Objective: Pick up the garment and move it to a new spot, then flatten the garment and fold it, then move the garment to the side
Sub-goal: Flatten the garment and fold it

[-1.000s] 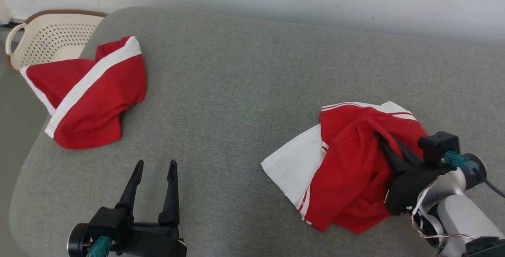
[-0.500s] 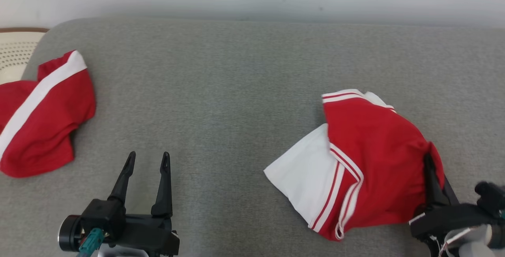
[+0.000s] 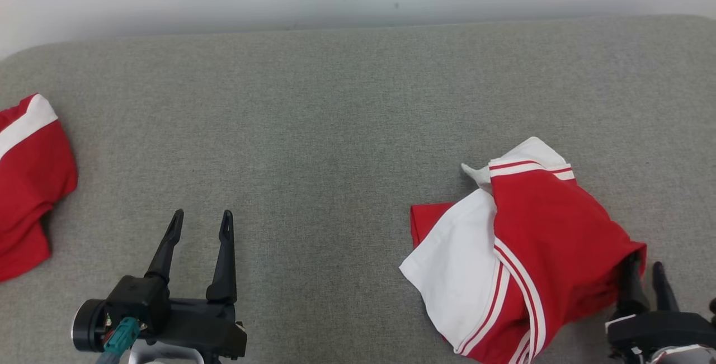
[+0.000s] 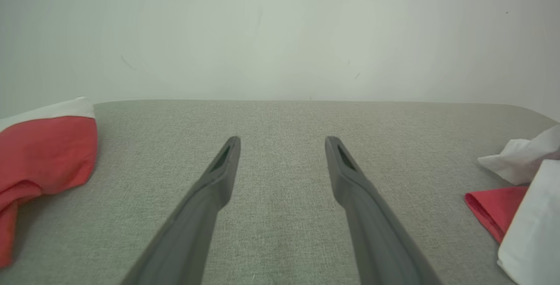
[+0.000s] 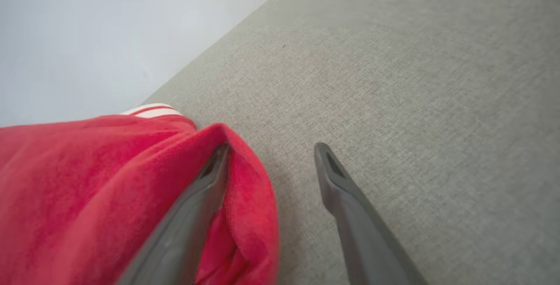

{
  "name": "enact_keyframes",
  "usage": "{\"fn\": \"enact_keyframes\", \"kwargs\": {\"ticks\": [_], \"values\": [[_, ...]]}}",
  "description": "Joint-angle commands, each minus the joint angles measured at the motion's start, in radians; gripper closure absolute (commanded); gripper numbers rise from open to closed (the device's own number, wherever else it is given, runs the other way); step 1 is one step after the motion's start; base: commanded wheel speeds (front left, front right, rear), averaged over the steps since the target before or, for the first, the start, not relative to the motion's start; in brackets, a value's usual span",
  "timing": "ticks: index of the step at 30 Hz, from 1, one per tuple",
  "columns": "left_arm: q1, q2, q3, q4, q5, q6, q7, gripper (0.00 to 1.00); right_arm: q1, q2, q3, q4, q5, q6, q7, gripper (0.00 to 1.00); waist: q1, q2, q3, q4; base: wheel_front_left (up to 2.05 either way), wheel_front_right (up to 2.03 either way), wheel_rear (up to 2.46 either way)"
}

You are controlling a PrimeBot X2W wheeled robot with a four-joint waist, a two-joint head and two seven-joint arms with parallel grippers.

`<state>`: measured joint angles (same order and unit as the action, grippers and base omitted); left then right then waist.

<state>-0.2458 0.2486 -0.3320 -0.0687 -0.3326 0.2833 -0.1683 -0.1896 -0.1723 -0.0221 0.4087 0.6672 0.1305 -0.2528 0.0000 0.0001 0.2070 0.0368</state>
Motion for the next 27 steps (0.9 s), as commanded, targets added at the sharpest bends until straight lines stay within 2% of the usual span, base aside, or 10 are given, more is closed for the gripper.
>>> {"fn": "enact_keyframes", "kwargs": {"ticks": [1,6,12,17,23,27], "values": [[0.002,0.008,0.002,-0.003,-0.003,0.000,0.001,0.00,0.004,-0.012,-0.012,-0.006,0.008,0.000,-0.006,0.00,0.0000,-0.0001,-0.003,-0.006,0.00,0.00,0.00],[0.012,0.009,0.003,-0.003,-0.012,0.004,0.000,0.00,0.019,-0.042,-0.062,-0.064,-0.028,0.000,-0.013,0.00,0.0000,-0.0001,-0.019,-0.015,0.00,0.00,0.00],[0.022,0.012,0.006,0.000,-0.020,0.008,-0.002,0.00,0.034,-0.046,-0.093,-0.165,-0.115,0.000,-0.013,0.00,0.0000,-0.0001,-0.038,-0.019,0.00,0.00,0.00],[0.040,0.018,0.012,0.000,-0.028,0.010,-0.007,0.00,0.047,-0.047,-0.104,-0.292,-0.235,0.000,-0.008,0.00,0.0000,-0.0001,-0.059,-0.019,0.00,0.00,0.00],[0.073,0.026,0.023,-0.009,-0.034,0.025,-0.009,0.00,0.082,-0.033,-0.010,-0.459,-0.371,0.000,0.046,0.00,0.0000,-0.0001,-0.097,-0.024,0.00,0.00,0.00],[0.093,0.033,0.028,-0.016,-0.039,0.031,-0.005,0.00,0.107,-0.036,0.087,-0.529,-0.406,0.000,0.087,0.00,0.0000,-0.0001,-0.117,-0.023,0.00,0.00,0.00]]}}
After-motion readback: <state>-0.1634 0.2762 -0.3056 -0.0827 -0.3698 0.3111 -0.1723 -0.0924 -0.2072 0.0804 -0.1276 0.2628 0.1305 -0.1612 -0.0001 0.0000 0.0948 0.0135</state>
